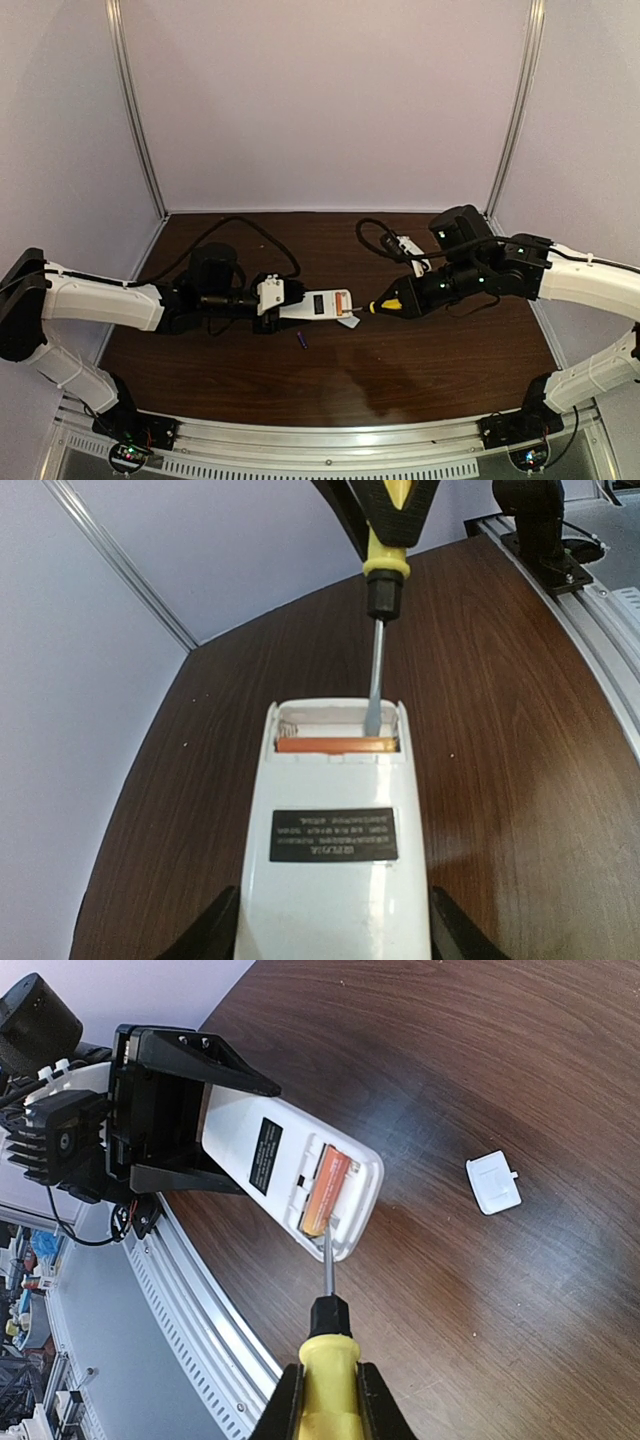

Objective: Unload the batteries from the remote control

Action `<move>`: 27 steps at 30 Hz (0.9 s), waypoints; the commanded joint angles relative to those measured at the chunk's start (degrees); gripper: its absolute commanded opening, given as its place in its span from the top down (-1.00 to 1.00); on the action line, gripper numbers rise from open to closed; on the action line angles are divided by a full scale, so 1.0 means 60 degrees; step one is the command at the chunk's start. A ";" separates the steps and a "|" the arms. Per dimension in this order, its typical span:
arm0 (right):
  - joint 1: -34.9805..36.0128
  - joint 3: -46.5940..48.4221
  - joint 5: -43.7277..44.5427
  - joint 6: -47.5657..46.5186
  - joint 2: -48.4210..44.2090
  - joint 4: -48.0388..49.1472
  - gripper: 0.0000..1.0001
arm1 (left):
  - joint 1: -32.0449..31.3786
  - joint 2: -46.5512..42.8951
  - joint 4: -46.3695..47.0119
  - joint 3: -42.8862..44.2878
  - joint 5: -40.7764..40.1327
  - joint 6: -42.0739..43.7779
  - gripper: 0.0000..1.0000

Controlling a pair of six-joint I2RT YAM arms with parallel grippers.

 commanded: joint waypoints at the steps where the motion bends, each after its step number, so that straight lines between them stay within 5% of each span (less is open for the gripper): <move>1: -0.0049 0.0145 0.0149 0.0126 0.0084 0.0217 1.00 | -0.0078 0.0054 0.0266 0.0267 0.0043 -0.0078 1.00; 27: -0.1416 -0.1447 -0.2183 0.1315 0.0229 0.2327 1.00 | -0.0111 0.0127 0.0244 0.0280 0.0634 -0.0199 1.00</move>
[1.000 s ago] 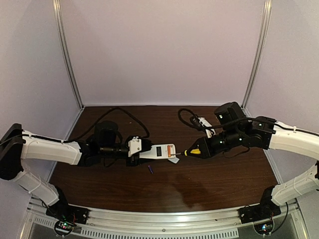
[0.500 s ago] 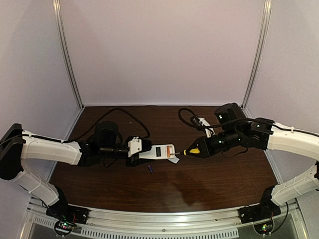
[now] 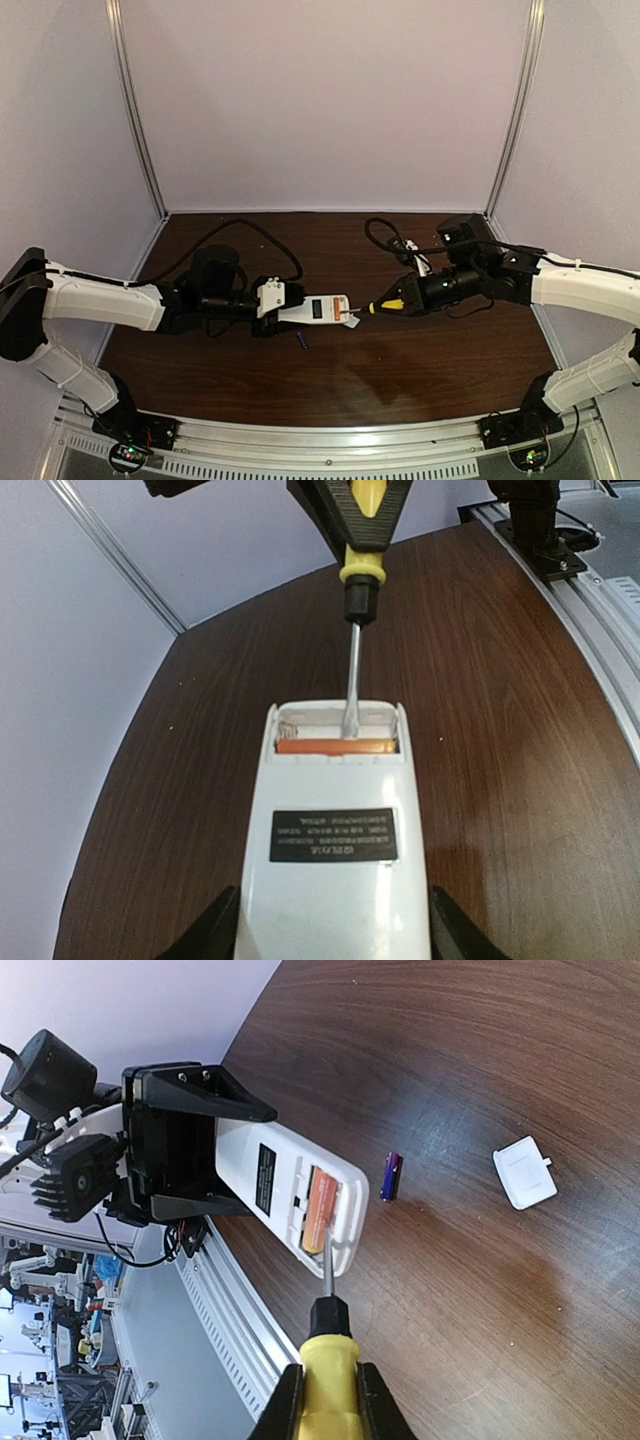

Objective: Unload the batteries from the remote control

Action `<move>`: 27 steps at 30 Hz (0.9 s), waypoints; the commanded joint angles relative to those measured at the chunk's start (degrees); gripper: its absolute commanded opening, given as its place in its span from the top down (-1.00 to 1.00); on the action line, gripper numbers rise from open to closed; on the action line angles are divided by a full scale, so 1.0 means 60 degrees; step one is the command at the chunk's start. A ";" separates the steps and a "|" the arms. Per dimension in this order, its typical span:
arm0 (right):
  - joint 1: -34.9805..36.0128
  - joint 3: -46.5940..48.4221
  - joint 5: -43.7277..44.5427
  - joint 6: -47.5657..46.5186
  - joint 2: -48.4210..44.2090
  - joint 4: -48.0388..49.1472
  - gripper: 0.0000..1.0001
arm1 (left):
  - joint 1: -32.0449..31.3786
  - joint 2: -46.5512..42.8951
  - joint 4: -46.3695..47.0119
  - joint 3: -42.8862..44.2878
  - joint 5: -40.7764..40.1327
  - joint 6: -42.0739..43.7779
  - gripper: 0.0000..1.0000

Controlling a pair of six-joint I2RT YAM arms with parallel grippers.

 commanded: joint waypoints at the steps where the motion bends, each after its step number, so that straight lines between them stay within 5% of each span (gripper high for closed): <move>1: -0.0370 -0.0206 -0.0236 0.0488 0.0148 0.0527 1.00 | -0.0111 0.0093 0.0634 0.0281 0.0668 -0.0151 1.00; 8: -0.0702 -0.0265 -0.0596 0.0942 0.0448 0.0647 1.00 | -0.0111 0.0100 0.0590 0.0309 0.0667 -0.0172 1.00; 27: -0.0375 0.0545 0.0566 -0.1156 0.0884 -0.0406 1.00 | -0.0111 0.0304 0.0151 0.0559 0.1708 -0.0149 1.00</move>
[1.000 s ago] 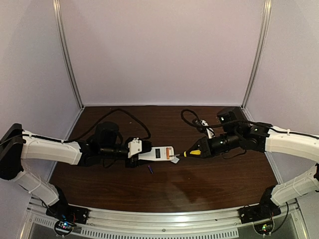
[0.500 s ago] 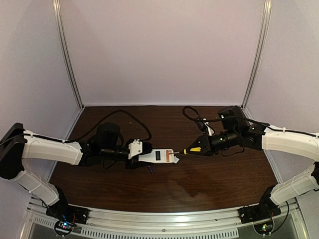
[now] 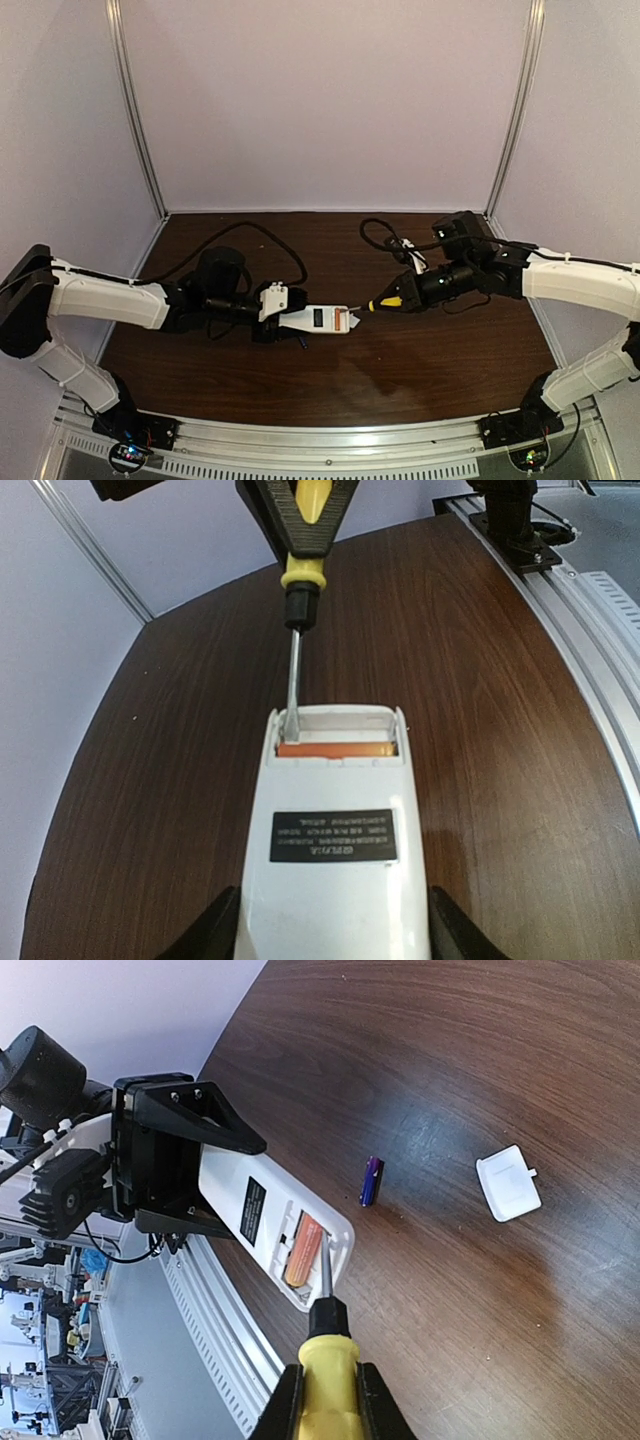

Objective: Unload the batteries from the remote control

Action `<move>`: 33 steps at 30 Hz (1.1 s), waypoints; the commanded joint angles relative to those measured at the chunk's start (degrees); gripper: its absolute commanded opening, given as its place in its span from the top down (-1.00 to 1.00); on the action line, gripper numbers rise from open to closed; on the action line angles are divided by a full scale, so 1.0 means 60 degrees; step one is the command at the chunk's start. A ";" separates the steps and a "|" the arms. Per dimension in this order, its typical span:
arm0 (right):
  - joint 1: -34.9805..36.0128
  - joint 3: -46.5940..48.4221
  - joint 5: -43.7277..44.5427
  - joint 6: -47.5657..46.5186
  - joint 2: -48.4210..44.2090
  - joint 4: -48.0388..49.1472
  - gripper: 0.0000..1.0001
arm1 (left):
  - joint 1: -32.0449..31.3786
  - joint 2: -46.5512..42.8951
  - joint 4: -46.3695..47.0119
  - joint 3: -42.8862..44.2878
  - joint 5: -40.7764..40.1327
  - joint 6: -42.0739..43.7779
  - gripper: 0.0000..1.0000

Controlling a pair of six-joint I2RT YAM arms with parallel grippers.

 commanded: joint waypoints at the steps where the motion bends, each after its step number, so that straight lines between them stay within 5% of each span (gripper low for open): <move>1: 0.0158 0.0463 0.1057 -0.0683 0.0302 -0.0578 1.00 | -0.0108 0.0004 0.0657 0.0398 0.1260 -0.0042 1.00; 9: 0.0302 0.0244 0.0729 -0.0547 0.0400 -0.0082 1.00 | -0.0108 0.0064 0.0656 0.0417 0.1358 -0.0038 1.00; 23: -0.0002 -0.1205 0.0162 0.2484 0.0569 0.2378 1.00 | -0.0108 0.0065 0.0671 0.0359 0.1011 0.0089 1.00; 33: -0.0177 -0.1552 -0.0411 0.3293 0.0532 0.2968 1.00 | -0.0108 0.0094 0.0600 0.0363 0.0934 0.0090 1.00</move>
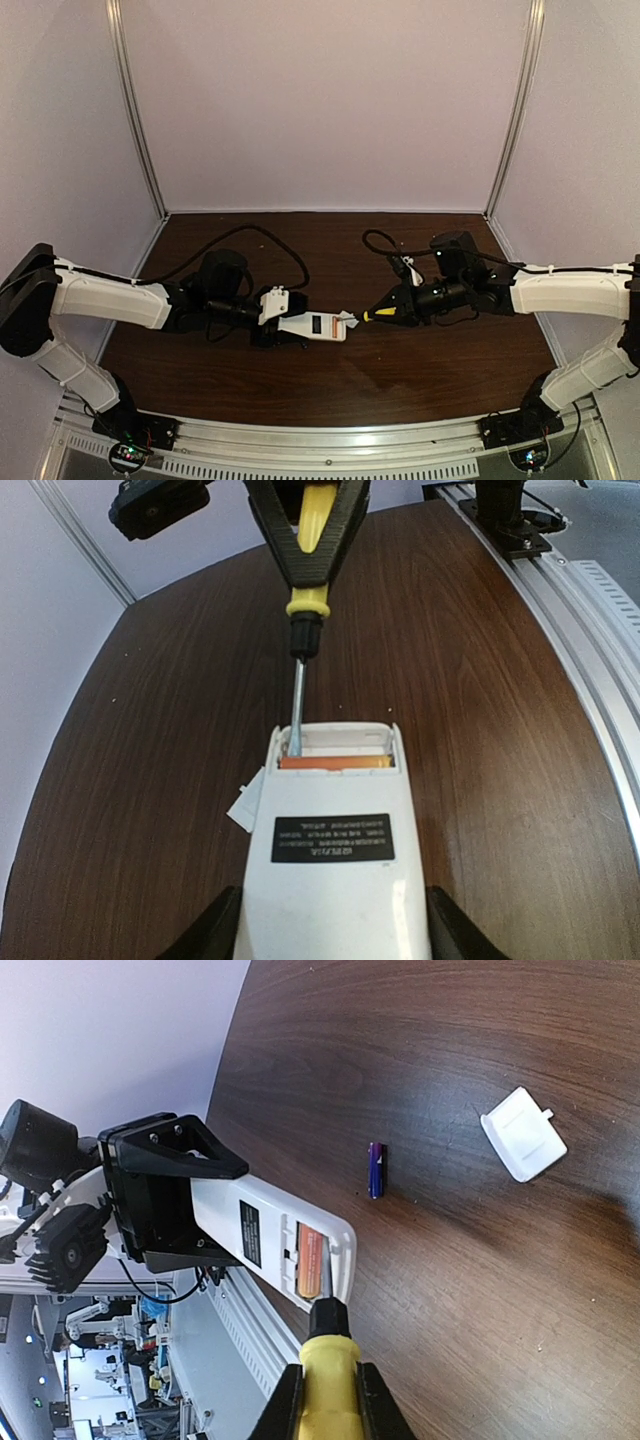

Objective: Unload the batteries from the remote control

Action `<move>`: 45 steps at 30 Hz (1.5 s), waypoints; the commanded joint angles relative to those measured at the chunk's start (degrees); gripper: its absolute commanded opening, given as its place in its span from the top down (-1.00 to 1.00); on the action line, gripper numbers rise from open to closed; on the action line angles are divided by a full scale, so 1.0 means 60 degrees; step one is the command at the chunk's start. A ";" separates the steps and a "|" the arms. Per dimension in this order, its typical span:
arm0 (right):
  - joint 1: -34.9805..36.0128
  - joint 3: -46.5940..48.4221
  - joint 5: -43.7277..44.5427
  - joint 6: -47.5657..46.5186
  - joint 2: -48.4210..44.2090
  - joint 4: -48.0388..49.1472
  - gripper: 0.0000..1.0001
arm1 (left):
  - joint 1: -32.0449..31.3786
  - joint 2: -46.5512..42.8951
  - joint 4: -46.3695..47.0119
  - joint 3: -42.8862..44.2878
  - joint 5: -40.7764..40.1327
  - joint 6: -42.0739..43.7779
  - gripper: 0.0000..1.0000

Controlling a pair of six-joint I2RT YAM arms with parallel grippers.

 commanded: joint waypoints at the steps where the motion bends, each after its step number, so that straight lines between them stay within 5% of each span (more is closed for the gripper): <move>1: -0.0170 -0.0211 -0.0062 0.0513 0.0100 0.0649 1.00 | -0.0144 -0.0059 0.1024 0.0358 0.0796 0.0108 1.00; 14: -0.0055 0.0740 0.1137 -0.3643 -0.0546 -0.2195 1.00 | -0.0144 0.0348 0.0614 0.0637 0.1560 -0.0182 1.00; 25: -0.0028 0.0174 0.1087 -0.3524 -0.0715 -0.2024 1.00 | -0.0546 0.1056 0.0848 0.0779 0.0978 -0.1247 1.00; 37: -0.0024 -0.0443 0.1641 -0.3029 -0.0343 -0.2541 1.00 | -0.1423 0.2799 0.3444 0.0273 -0.0231 -0.2649 1.00; 45: 0.0018 -0.1142 0.1437 -0.2500 0.0062 -0.1627 1.00 | -0.1696 0.3507 0.3311 0.0319 -0.0531 -0.2262 1.00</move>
